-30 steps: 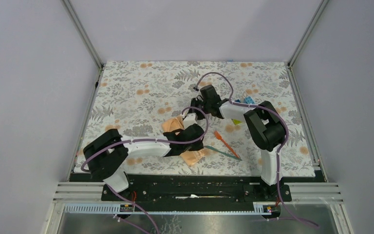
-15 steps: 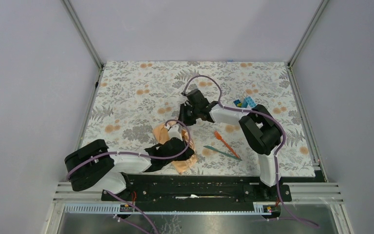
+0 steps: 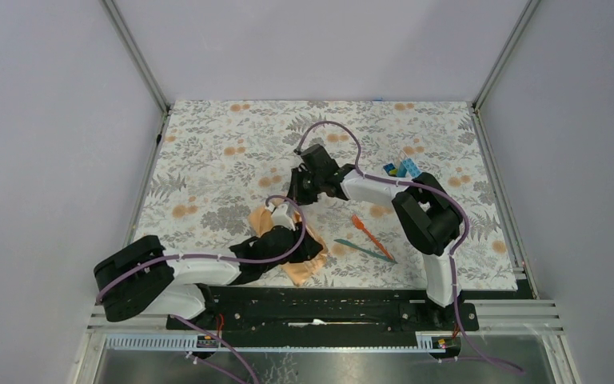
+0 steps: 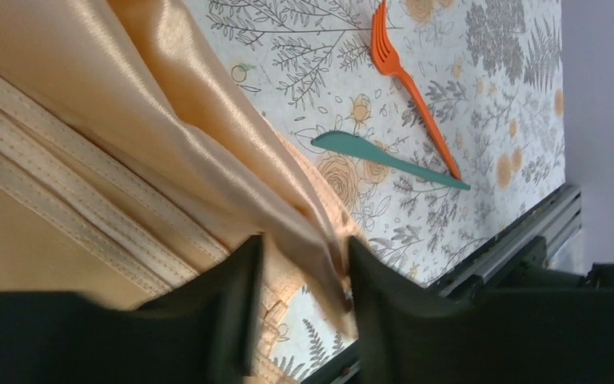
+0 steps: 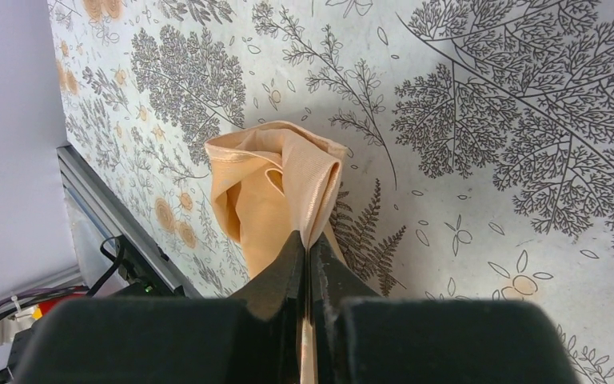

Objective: Fold the napkin into a case and place the utensils inside
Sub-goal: Fold the 2/3-rectangle-folded napkin at the center of the board.

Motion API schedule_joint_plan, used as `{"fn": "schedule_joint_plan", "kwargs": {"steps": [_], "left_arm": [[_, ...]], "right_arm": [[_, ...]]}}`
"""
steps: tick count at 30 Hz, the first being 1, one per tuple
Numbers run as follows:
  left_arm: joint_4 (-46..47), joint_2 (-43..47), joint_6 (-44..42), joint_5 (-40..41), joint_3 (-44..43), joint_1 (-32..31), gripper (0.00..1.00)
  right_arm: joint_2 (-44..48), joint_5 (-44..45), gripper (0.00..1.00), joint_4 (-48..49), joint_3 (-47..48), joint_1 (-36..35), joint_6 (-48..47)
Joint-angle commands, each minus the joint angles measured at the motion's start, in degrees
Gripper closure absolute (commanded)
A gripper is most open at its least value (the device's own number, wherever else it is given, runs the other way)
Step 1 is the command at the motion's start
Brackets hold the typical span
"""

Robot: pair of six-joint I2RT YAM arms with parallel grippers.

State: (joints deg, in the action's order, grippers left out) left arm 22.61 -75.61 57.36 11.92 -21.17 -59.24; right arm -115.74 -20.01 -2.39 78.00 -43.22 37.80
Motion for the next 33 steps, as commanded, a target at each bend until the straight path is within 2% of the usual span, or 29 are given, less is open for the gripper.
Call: {"fn": "schedule_joint_plan", "kwargs": {"steps": [1, 2, 4, 10, 12, 15, 17, 20, 27, 33], "left_arm": [[-1.00, 5.00, -0.19, -2.12, 1.04, 0.44, 0.47], [-1.88, 7.26, -0.50, -2.16, 1.51, 0.44, 0.41], [-5.72, 13.32, -1.35, -1.90, 1.90, 0.44, 0.36], [-25.23, 29.75, -0.91, 1.58, 0.23, 3.03, 0.32], [-31.99, 33.73, 2.39, 1.81, 0.70, 6.90, 0.39], [-37.31, 36.22, 6.79, -1.37, 2.36, 17.00, 0.57], [-36.94, 35.24, 6.73, -4.63, 3.40, 22.43, 0.63], [-31.70, 29.52, 4.20, -8.10, 3.53, 26.04, 0.63], [-21.53, 11.91, 1.22, -9.95, 1.29, 26.93, 0.74], [-16.10, 7.18, 0.93, -10.60, 2.12, 26.95, 0.76]], "right_arm": [[1.32, 1.15, 1.00, -3.08, 3.82, -0.42, -2.18], [0.97, 1.13, 1.00, -3.22, 4.09, -0.48, -2.29], [0.52, 1.27, 1.00, -3.60, 4.60, -0.43, -2.46], [0.34, 1.79, 1.00, -4.45, 5.30, -0.42, -2.73], [0.19, 1.88, 1.00, -4.71, 5.41, -0.48, -2.57], [0.08, 2.42, 1.00, -5.05, 5.50, -0.53, -2.27], [0.16, 3.05, 1.00, -5.24, 5.50, -0.63, -2.14], [0.24, 4.78, 1.00, -6.21, 5.88, -1.10, -2.09], [0.09, 12.67, 1.00, -10.12, 8.51, -3.65, -0.95], [-2.30, 23.40, 1.00, -17.57, 14.17, -8.61, 2.81]]}}
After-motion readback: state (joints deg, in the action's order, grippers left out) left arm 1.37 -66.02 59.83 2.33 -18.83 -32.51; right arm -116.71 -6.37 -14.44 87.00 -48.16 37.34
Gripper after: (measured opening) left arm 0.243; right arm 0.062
